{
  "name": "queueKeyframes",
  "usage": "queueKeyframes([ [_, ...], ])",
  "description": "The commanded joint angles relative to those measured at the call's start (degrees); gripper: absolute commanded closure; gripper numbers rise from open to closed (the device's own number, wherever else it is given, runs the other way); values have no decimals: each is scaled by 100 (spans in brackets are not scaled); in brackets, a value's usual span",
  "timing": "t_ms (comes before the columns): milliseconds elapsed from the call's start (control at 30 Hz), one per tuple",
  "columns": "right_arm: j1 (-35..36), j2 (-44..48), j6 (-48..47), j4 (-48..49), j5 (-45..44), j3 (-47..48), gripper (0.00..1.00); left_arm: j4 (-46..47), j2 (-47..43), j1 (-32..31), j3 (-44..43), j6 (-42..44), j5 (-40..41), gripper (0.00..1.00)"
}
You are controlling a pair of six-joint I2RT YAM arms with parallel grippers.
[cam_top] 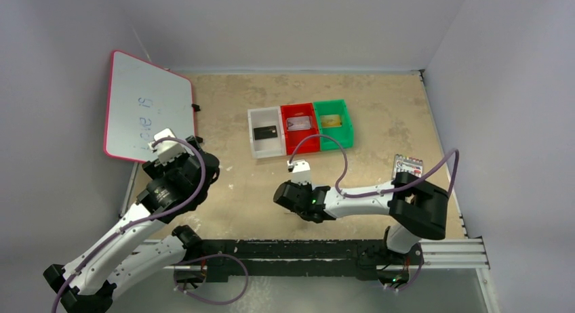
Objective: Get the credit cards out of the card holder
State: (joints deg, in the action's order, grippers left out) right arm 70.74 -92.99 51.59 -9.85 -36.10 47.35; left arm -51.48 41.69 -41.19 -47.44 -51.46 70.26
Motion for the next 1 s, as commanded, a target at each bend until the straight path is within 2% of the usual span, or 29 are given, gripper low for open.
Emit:
queueKeyframes([
  [0, -105, 299, 65, -2, 255, -243, 84, 116, 6, 38, -203, 44, 75, 9],
  [133, -294, 908, -68, 637, 583, -524, 91, 121, 10, 32, -196, 49, 72, 9],
  [367, -665, 1954, -387, 1967, 1382, -1329, 91, 121, 10, 34, -193, 46, 87, 9],
  [567, -676, 2049, -664, 1729, 1627, -1253, 70, 121, 23, 39, -202, 45, 79, 9],
  [700, -675, 2285, -332, 1003, 1367, -1192, 47, 117, 23, 35, -202, 44, 83, 10],
  [833, -671, 2462, 173, 267, 1072, -1184, 42, 121, 25, 40, -195, 46, 84, 9],
  [967, -701, 2357, 349, 120, 1073, -1228, 41, 136, 54, 34, -193, 67, 51, 9],
])
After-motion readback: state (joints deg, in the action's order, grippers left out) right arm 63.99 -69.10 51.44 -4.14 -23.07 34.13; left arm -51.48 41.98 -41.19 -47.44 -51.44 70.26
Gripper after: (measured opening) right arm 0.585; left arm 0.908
